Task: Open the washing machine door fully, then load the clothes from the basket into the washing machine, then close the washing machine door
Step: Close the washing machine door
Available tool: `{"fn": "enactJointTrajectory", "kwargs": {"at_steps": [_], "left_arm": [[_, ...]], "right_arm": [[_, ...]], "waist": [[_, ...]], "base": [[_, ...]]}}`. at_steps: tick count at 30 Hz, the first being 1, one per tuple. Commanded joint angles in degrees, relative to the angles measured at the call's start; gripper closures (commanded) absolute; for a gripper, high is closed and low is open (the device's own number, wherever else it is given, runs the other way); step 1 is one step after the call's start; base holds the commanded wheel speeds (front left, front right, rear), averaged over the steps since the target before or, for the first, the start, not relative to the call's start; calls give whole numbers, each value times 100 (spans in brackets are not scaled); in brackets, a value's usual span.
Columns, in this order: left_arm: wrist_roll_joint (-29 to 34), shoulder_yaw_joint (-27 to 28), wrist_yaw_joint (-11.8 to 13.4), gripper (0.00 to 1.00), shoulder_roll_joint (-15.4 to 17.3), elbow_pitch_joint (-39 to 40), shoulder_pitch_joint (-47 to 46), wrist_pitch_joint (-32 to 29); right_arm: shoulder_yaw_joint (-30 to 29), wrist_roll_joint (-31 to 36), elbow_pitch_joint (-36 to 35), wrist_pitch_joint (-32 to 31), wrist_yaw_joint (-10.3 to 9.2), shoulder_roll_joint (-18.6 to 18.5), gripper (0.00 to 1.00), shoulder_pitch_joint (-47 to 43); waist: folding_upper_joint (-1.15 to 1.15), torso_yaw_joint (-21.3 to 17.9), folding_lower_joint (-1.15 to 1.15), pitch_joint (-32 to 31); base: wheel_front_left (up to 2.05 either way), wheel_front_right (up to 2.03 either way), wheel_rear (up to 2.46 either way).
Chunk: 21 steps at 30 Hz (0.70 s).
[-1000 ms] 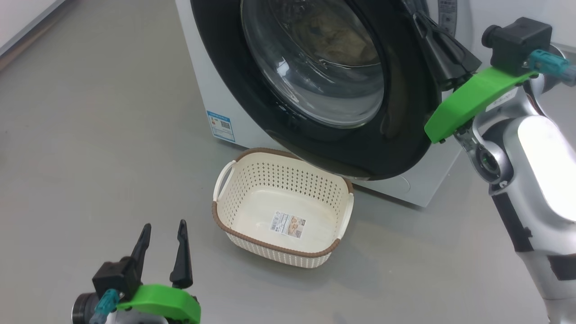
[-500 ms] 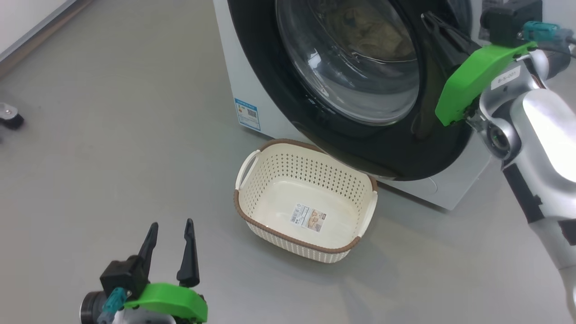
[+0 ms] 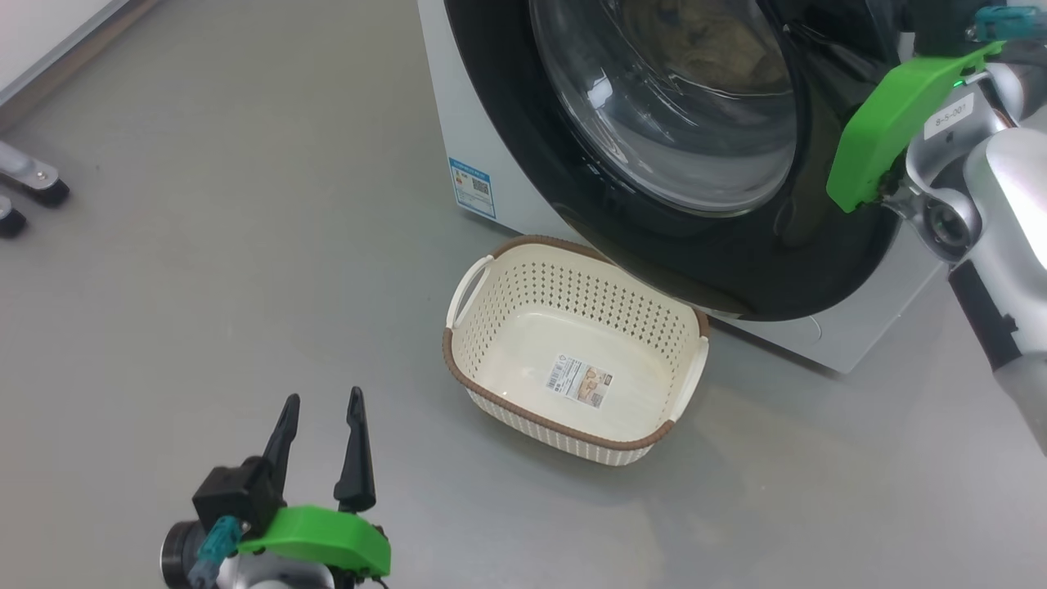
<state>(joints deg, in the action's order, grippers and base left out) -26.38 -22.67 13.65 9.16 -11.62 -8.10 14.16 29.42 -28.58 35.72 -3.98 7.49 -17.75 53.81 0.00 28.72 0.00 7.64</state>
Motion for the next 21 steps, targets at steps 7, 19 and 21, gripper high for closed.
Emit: {"fn": "enactJointTrajectory", "kwargs": {"at_steps": [7, 19, 21], "left_arm": [[66, 219, -66, 0, -78, 127, -264, 77], [190, 306, -230, 0, -309, 214, -183, 83], [211, 334, -263, 0, -341, 220, -171, 83]], "right_arm": [[-42, -122, 213, 8, 0, -234, 100, 369], [-432, 11, 824, -39, 0, -498, 100, 672], [-484, 32, 944, -31, 0, -530, 100, 753]], "waist": [[0, 17, 0, 7], [0, 181, 0, 102], [0, 223, 0, 171]], "base": [[0, 0, 0], [0, 0, 0], [0, 0, 0]]}}
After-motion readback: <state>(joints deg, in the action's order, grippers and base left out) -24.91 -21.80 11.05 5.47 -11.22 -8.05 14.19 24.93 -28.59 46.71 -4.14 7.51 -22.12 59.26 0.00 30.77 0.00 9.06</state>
